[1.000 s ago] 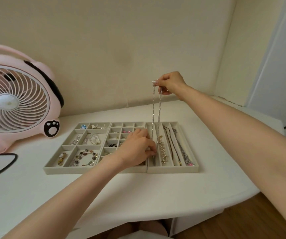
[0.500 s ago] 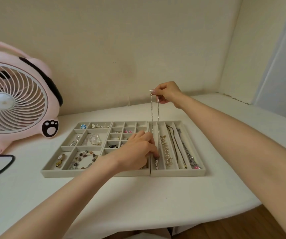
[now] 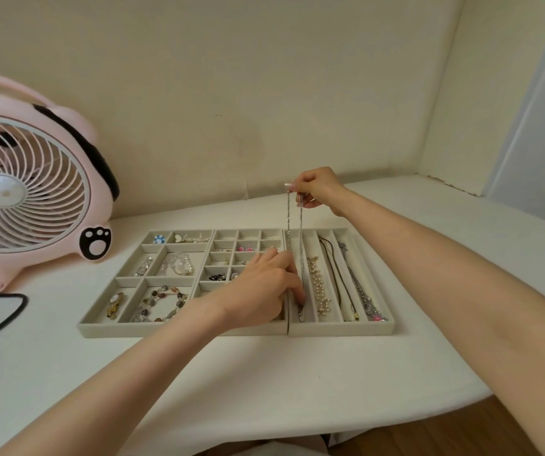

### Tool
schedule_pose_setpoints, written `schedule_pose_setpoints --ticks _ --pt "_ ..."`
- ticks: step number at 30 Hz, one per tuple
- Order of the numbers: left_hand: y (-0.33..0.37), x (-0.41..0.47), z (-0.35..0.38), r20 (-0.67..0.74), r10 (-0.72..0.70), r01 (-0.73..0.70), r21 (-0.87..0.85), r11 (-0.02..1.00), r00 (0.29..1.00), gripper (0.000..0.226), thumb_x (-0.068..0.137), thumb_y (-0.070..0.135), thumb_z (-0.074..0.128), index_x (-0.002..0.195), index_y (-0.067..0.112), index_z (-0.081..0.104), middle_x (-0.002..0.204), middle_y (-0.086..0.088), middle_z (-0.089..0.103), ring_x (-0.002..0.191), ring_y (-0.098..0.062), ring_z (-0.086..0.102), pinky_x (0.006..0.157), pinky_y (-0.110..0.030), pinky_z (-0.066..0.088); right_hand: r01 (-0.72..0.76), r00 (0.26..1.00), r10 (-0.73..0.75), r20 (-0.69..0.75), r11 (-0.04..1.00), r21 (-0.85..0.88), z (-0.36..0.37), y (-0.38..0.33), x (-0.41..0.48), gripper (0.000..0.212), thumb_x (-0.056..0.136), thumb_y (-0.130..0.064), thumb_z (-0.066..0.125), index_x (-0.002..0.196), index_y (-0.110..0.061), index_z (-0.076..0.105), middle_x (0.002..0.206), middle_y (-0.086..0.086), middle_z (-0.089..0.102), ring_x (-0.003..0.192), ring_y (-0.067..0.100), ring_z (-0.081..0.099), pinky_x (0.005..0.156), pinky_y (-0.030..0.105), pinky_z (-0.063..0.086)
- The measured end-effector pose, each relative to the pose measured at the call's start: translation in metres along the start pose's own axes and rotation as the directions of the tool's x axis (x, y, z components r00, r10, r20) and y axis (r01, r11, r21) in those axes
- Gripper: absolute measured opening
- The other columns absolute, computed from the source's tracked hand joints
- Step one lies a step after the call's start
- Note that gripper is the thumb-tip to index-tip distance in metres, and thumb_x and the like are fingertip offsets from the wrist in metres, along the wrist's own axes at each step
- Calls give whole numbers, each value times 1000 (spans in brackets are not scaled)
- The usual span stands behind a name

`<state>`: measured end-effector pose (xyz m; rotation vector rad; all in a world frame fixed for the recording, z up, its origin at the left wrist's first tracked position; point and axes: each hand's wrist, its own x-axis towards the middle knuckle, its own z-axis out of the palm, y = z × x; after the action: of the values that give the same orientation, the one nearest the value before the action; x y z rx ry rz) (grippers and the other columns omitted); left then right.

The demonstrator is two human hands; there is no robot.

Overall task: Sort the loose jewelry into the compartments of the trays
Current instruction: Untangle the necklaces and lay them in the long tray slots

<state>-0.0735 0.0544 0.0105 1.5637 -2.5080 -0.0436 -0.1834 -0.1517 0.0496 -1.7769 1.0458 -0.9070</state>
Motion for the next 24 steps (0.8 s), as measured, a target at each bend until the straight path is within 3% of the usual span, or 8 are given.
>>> schedule_pose_setpoints --ticks 10,17,24 --pt "-2 1 -1 25 -21 22 -68 997 999 47 88 -7 39 105 26 68 104 5 43 98 -13 33 91 -26 28 1 1000 -1 -3 1000 5 3 5 2 14 83 -20 71 74 -10 66 60 5 59 49 12 54 50 18 48" --pt "-2 1 -3 44 -27 30 -91 995 999 46 89 -6 38 104 25 68 105 5 43 98 -12 32 91 -26 29 -16 1000 17 6 1000 -12 4 11 3 20 85 -18 70 92 1 69 62 6 60 51 13 56 55 21 49" --pt "-2 2 -3 53 -43 48 -107 993 998 45 89 -5 37 104 26 68 107 4 46 100 -14 34 93 -28 30 -46 998 47 34 999 -13 7 14 0 18 85 -15 69 94 1 66 65 9 61 55 16 58 51 18 49"
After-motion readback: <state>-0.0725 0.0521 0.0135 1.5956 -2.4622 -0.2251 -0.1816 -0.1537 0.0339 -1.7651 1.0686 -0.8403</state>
